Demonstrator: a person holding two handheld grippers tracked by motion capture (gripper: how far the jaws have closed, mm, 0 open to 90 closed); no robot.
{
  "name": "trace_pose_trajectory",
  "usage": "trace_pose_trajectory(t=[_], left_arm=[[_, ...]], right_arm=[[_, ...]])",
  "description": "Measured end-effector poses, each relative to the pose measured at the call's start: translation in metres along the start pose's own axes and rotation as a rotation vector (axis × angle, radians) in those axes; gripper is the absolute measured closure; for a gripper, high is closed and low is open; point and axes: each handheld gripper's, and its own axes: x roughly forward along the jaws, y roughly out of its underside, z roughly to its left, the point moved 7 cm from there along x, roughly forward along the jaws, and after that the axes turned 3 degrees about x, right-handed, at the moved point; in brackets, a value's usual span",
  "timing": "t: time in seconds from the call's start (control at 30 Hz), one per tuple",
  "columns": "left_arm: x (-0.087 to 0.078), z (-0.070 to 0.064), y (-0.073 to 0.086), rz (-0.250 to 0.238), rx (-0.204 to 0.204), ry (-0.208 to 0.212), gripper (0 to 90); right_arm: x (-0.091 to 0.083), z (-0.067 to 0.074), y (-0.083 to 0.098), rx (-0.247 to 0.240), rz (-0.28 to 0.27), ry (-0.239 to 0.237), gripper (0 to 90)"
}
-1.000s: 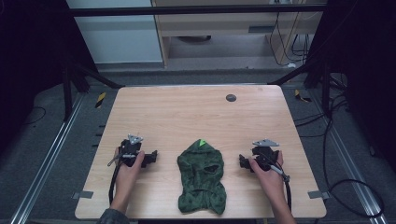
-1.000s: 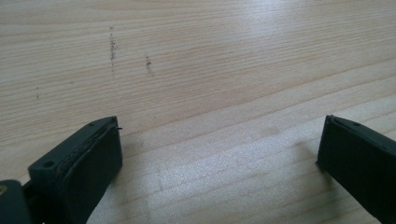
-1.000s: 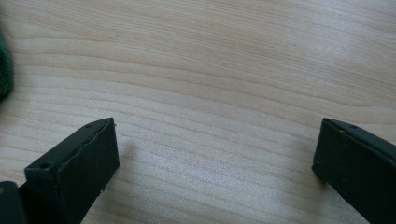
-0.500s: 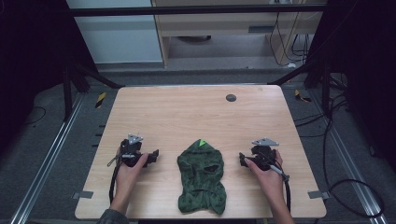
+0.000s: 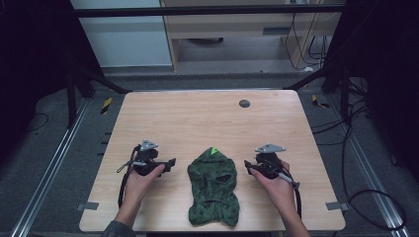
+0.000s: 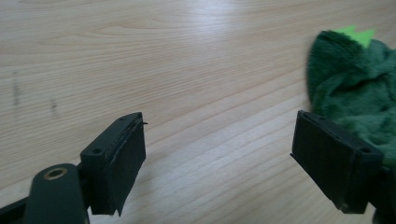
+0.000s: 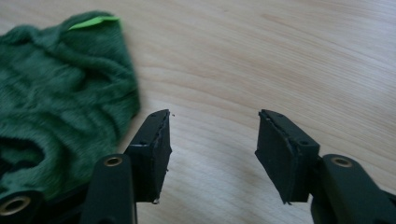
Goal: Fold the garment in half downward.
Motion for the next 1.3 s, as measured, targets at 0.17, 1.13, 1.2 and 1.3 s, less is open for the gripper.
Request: trace_pose_trajectory(t=[0.17,1.13,1.2,1.3], left_arm=[[-0.001,-0.013,-0.018,0.05,0.074,0.078,16.6],[0.043,-0.049,-0.039,0.166,0.228,0.096,34.7],[0.041,-0.051,-0.041,0.156,0.224,0.1,34.5],[0.041,-0.053,-0.042,0.157,0.24,0.105,34.6]], right_arm=[[0.003,0.009,0.001,-0.076,0.078,-0.046,53.1],[0.036,0.043,-0.04,-0.127,0.147,-0.209,67.7],[0.04,0.043,-0.041,-0.122,0.142,-0.211,67.2],[0.043,0.044,-0.041,-0.116,0.154,-0.214,67.2]])
